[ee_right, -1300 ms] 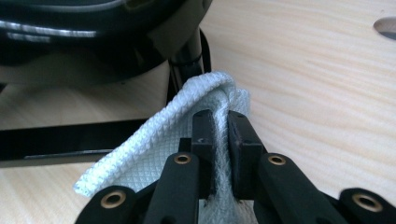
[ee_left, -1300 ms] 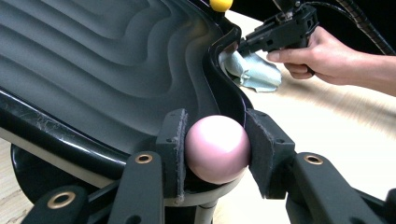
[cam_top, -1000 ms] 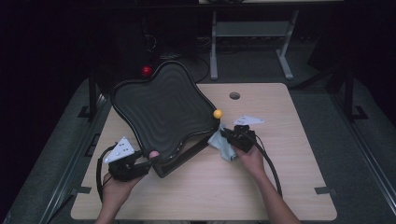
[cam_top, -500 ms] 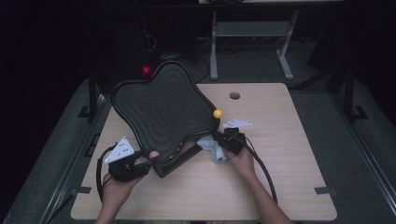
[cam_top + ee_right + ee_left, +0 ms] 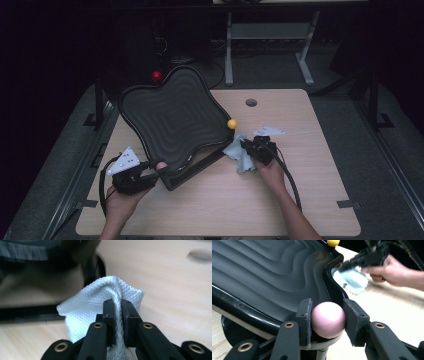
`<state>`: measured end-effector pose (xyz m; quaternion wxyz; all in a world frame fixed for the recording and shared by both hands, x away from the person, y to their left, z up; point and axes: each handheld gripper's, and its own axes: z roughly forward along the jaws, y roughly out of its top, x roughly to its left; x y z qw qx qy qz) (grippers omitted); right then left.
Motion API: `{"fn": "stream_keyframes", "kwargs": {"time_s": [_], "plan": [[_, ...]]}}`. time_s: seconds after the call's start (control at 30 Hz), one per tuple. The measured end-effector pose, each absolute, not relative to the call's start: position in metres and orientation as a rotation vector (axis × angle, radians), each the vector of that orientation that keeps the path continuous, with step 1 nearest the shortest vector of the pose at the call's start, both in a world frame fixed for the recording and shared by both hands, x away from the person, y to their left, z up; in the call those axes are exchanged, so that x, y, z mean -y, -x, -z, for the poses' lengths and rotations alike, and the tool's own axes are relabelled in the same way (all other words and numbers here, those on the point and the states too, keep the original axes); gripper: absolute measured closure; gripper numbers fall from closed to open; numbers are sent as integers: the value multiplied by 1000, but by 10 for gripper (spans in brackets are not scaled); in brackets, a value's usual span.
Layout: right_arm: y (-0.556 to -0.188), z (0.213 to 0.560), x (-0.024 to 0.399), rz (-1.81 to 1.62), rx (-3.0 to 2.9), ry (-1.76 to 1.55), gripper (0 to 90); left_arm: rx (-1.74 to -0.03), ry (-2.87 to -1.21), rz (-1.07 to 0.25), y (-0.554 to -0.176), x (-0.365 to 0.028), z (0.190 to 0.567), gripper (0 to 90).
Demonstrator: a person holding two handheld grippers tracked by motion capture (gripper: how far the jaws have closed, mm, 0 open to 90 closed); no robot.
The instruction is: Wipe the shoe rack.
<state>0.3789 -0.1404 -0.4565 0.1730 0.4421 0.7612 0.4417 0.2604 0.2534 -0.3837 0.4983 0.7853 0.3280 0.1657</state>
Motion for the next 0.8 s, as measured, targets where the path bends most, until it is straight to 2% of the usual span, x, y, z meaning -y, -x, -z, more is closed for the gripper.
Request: {"fn": "stream_keyframes", "kwargs": {"time_s": [0.13, 0.3, 0.47, 0.67, 0.8], "plan": [[-385, 447, 137, -1293, -2140, -1240, 825, -798, -1898, -406, -260, -257, 384, 602], [-389, 468, 123, -1218, -2276, -1233, 824, -810, -1897, -424, -259, -262, 383, 600], [-390, 443, 125, -1334, -2219, -1179, 824, -831, -1890, -436, -258, -267, 383, 598], [-389, 461, 116, -1259, -2319, -1168, 824, -855, -1881, -459, -258, -276, 382, 600], [-387, 449, 119, -1326, -2268, -1127, 825, -857, -1881, -459, -259, -276, 382, 599]]}}
